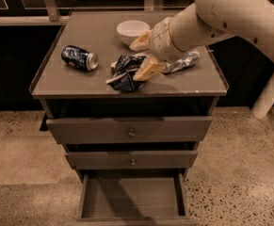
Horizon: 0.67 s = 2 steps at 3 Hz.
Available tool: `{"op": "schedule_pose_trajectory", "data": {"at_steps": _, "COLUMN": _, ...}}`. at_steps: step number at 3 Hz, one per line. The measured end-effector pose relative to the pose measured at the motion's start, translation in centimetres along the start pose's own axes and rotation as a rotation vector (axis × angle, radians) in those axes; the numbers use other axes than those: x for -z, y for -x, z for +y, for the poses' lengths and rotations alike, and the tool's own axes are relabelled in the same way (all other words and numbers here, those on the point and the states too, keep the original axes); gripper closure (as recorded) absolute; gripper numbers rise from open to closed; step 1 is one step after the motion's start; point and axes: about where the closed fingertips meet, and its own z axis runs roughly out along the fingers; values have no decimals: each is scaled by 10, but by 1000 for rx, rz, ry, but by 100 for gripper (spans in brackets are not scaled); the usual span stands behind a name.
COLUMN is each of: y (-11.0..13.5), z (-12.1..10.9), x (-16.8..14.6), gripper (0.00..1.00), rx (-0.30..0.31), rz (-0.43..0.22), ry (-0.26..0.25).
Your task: Pick blue chip bag from bottom drawer and place on counter
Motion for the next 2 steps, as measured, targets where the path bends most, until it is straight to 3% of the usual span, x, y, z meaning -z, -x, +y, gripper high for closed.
{"op": "schedule_pose_trajectory", "data": {"at_steps": 1, "y": 0, "z": 0, "x": 0, "gripper": 0, "rx": 0, "rz": 0, "ry": 0}}
{"op": "schedule_pose_trajectory", "data": {"at_steps": 2, "y": 0, "z": 0, "x": 0, "gripper": 0, "rx": 0, "rz": 0, "ry": 0}}
